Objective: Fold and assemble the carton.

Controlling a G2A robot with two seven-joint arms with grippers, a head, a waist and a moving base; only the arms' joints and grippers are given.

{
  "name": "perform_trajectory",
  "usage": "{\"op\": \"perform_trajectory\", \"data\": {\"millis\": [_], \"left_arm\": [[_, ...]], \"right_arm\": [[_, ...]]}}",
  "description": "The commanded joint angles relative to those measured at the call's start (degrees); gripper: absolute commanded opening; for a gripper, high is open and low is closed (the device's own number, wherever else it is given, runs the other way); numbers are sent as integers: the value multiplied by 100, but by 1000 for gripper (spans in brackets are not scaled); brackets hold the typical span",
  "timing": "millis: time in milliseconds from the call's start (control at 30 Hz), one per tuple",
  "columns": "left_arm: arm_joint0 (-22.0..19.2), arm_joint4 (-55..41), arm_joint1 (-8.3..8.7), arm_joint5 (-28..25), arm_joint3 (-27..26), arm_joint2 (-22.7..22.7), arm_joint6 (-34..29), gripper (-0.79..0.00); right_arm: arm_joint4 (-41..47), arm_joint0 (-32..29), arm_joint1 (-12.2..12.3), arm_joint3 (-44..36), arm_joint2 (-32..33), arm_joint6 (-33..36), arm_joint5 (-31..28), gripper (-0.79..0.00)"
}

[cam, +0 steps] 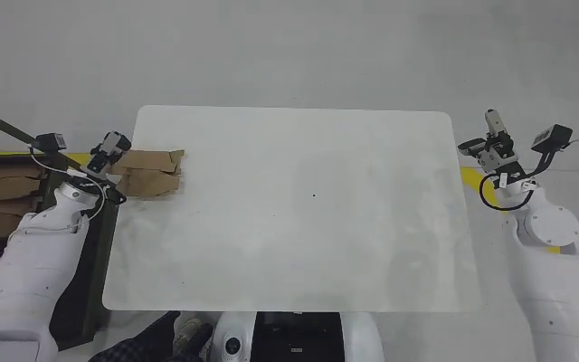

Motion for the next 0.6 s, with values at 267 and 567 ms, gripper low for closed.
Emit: {"op": "perform_trajectory", "data": {"millis": [267,567], "left_arm": [[-50,-1855,180,941,881,-763,-2015,0],[-404,-1777,135,1092,2110,-806,-2116,0]], "right_arm": [[0,0,0,0,0,0,0,0],[0,0,0,0,0,0,0,0]]}}
